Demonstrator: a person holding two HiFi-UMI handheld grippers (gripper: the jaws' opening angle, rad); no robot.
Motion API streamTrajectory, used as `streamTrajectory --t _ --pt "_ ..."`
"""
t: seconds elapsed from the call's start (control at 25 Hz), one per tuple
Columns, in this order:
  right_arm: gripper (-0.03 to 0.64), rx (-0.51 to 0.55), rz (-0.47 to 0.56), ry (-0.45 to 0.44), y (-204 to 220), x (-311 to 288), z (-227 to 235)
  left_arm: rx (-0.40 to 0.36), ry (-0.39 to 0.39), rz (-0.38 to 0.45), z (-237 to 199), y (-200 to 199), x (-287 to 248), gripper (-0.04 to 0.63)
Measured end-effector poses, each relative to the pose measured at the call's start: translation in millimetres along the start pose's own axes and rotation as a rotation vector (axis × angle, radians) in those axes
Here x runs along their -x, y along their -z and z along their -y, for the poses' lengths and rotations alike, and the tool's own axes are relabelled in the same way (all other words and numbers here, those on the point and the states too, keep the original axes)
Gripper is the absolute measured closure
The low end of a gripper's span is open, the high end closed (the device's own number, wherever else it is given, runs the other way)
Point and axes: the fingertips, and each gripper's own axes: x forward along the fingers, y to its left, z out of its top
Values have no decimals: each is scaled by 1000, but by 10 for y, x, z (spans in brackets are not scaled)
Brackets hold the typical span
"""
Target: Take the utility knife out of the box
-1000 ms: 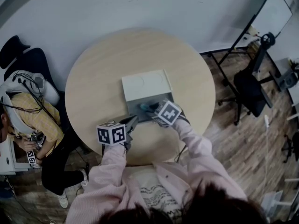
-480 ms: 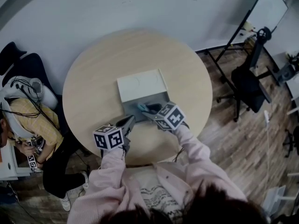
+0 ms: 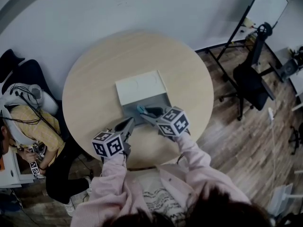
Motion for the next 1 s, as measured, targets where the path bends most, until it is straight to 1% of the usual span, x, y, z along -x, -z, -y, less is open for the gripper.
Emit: streamTrajectory --t 0.32,0.68,0.84,1.0 --pt "476 -55 98 -7 -130 131 -67 -31 4 45 78 -99 68 586" --pt "476 -115 220 -19 -305 295 -136 -64 19 117 161 -251 173 586" --pt "476 -125 270 -25 -390 358 -168 -88 24 145 197 -327 220 586" --pt "476 -122 295 -30 -436 405 -204 -106 28 158 240 -357 251 586"
